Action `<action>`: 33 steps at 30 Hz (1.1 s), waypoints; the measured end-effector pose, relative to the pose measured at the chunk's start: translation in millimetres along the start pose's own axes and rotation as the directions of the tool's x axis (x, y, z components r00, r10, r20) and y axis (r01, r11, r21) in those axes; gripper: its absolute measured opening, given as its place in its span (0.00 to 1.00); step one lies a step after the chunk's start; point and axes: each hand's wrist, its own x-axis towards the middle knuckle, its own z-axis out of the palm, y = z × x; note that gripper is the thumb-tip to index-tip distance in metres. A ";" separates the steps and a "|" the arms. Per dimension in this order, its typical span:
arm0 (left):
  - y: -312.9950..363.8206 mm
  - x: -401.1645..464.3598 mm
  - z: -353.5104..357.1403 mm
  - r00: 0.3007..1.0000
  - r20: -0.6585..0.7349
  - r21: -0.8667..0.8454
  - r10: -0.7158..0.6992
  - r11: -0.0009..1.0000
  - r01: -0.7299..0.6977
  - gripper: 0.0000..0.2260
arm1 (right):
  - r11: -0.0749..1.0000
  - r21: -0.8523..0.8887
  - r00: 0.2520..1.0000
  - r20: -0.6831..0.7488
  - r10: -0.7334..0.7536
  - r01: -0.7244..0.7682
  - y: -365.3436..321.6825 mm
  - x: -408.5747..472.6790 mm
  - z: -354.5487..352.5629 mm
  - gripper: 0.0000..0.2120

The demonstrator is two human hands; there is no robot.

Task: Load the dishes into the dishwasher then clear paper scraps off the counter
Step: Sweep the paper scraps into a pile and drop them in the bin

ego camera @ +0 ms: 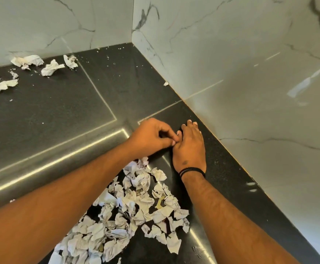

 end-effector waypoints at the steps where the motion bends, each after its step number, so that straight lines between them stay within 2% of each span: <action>1: 2.1 -3.5 -0.8 0.999 0.051 -0.064 -0.019 0.998 0.022 0.06 | 1.000 -0.002 1.000 0.004 0.001 -0.001 0.5 0.0 -0.1 0.19; 3: 4.7 5.4 -9.0 0.991 0.122 -0.155 -0.055 0.985 0.073 0.05 | 1.000 -0.012 1.000 -0.005 -0.005 0.005 0.9 -0.2 0.9 0.19; 4: 4.8 16.9 -14.6 0.995 0.085 -0.158 -0.059 0.985 0.072 0.05 | 1.000 -0.015 1.000 -0.014 -0.007 0.007 0.4 -0.7 1.9 0.19; 7: -4.7 70.0 -26.0 0.965 -0.255 0.022 -0.061 0.997 0.069 0.09 | 1.000 -0.021 1.000 -0.026 -0.004 0.003 -0.6 -0.8 3.2 0.19; 9: -11.1 104.4 -26.9 0.945 -0.324 0.156 -0.048 0.982 0.103 0.21 | 1.000 -0.025 1.000 -0.024 -0.008 0.007 -0.1 -1.0 4.2 0.20; 11: -17.4 127.7 -18.9 0.964 -0.256 0.319 -0.067 0.936 0.150 0.34 | 1.000 -0.029 1.000 -0.028 -0.013 0.012 0.4 -0.4 4.6 0.20; 13: -21.0 139.0 -7.6 0.978 -0.193 0.521 -0.078 0.837 0.170 0.41 | 0.999 -0.031 0.999 -0.032 -0.014 0.013 0.3 0.3 4.8 0.19; 15: -22.6 141.5 -0.9 0.983 -0.170 0.637 -0.062 0.754 0.158 0.40 | 0.999 -0.034 1.000 -0.028 -0.014 0.013 0.3 1.1 5.1 0.19; 17: -22.8 137.2 -2.3 0.989 -0.144 0.686 -0.041 0.716 0.130 0.37 | 0.999 -0.037 1.000 -0.025 -0.018 0.017 0.7 2.4 5.8 0.20; 20: -24.2 114.8 -7.7 1.000 -0.018 0.742 0.013 0.671 0.005 0.31 | 0.999 -0.031 0.999 -0.034 -0.014 0.013 0.5 3.6 6.9 0.19; 22: -24.7 88.2 -6.5 0.996 0.063 0.736 0.063 0.671 -0.089 0.28 | 1.000 -0.022 0.999 -0.045 -0.015 0.014 1.8 4.2 8.0 0.19; 24: -23.6 54.4 -4.6 0.988 0.118 0.658 0.097 0.737 -0.151 0.25 | 1.000 -0.008 0.998 -0.056 -0.024 0.024 2.3 4.4 8.5 0.18; 26: -23.1 20.9 -5.9 0.983 0.153 0.503 0.105 0.848 -0.169 0.23 | 1.000 0.000 0.998 -0.053 -0.028 0.028 1.9 4.1 8.8 0.18; 28: -19.3 -9.3 -17.4 0.985 0.136 0.275 0.102 0.952 -0.137 0.21 | 1.000 -0.001 0.999 -0.047 -0.024 0.024 1.6 3.3 8.2 0.18; 30: -14.3 -29.9 -45.2 0.996 0.001 0.126 0.093 0.988 -0.092 0.16 | 1.000 0.004 0.999 -0.043 -0.023 0.023 1.9 2.5 7.0 0.18; 31: -14.5 -36.7 -64.1 0.989 -0.114 0.124 0.097 0.989 -0.083 0.15 | 1.000 0.009 0.999 -0.042 -0.023 0.023 2.0 2.6 6.7 0.19; 33: -29.1 -48.6 -106.7 0.945 -0.310 0.232 0.109 0.972 -0.036 0.14 | 0.999 0.009 0.999 -0.029 -0.033 0.033 1.6 3.7 6.6 0.20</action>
